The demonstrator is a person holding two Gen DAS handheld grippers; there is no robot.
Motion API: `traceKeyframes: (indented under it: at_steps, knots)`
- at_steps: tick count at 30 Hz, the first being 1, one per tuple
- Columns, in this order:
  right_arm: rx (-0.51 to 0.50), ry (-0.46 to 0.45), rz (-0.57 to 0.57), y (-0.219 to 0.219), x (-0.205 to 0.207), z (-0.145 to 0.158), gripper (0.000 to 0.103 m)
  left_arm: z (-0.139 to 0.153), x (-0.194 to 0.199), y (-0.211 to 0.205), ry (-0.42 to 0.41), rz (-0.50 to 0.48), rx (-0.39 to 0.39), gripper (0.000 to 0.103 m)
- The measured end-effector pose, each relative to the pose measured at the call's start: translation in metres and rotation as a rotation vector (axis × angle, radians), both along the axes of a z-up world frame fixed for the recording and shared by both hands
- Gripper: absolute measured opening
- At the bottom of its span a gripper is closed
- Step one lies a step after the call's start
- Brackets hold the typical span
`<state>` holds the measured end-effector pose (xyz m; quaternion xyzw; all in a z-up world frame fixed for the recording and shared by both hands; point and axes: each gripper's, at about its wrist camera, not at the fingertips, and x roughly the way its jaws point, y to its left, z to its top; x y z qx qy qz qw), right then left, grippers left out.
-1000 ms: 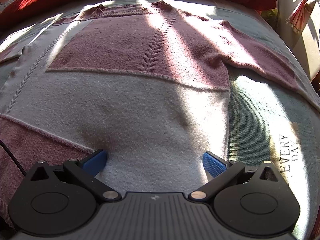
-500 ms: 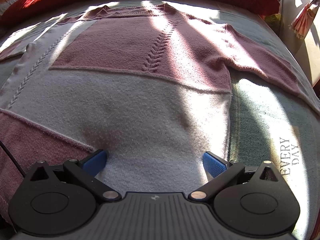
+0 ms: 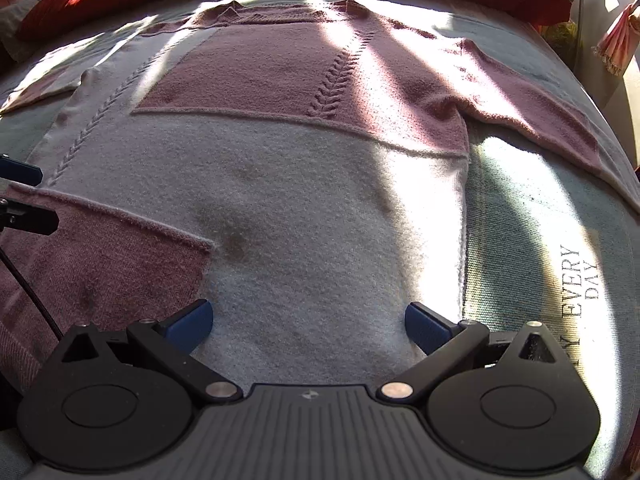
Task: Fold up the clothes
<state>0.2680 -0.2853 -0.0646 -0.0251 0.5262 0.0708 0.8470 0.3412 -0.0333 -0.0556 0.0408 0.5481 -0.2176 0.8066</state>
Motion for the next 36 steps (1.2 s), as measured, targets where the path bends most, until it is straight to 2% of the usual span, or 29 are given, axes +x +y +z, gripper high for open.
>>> traceKeyframes:
  at_steps: [4,6,8,10,13,18,23,26,29,32,36]
  knots:
    - [0.034,0.019,-0.012,-0.001,0.008,0.01,0.103,0.008,0.0,-0.003,-0.071,-0.022,-0.012,0.102]
    - [0.075,-0.018,-0.022,-0.001,0.023,0.017,0.103,0.012,0.013,-0.003,-0.119,-0.025,-0.016,0.102]
    - [0.074,-0.051,-0.018,0.004,0.043,0.019,0.103,0.012,0.033,0.001,-0.146,-0.01,-0.016,0.102]
    - [0.07,-0.066,-0.018,0.008,0.062,0.017,0.103,0.009,0.05,0.006,-0.15,0.012,-0.019,0.102]
    - [0.084,-0.012,-0.066,0.01,0.079,0.003,0.103,-0.004,0.067,0.011,-0.124,0.041,-0.027,0.102]
    - [0.048,-0.026,-0.082,0.017,0.076,-0.003,0.103,-0.009,0.062,0.013,-0.143,0.038,-0.036,0.102]
    - [0.034,-0.036,-0.091,0.019,0.074,0.007,0.103,0.0,0.059,0.017,-0.17,-0.021,-0.021,0.102]
    - [-0.022,-0.087,-0.086,0.025,0.071,0.02,0.103,0.009,0.069,0.031,-0.189,-0.034,-0.004,0.102]
    - [-0.084,-0.152,-0.074,0.033,0.076,0.034,0.103,0.021,0.094,0.051,-0.219,-0.012,0.01,0.102]
    - [-0.098,-0.185,-0.076,0.04,0.089,0.046,0.103,0.034,0.126,0.064,-0.253,0.012,-0.016,0.102]
    - [-0.079,-0.2,-0.086,0.054,0.105,0.05,0.103,0.044,0.179,0.049,-0.272,0.004,-0.104,0.102]
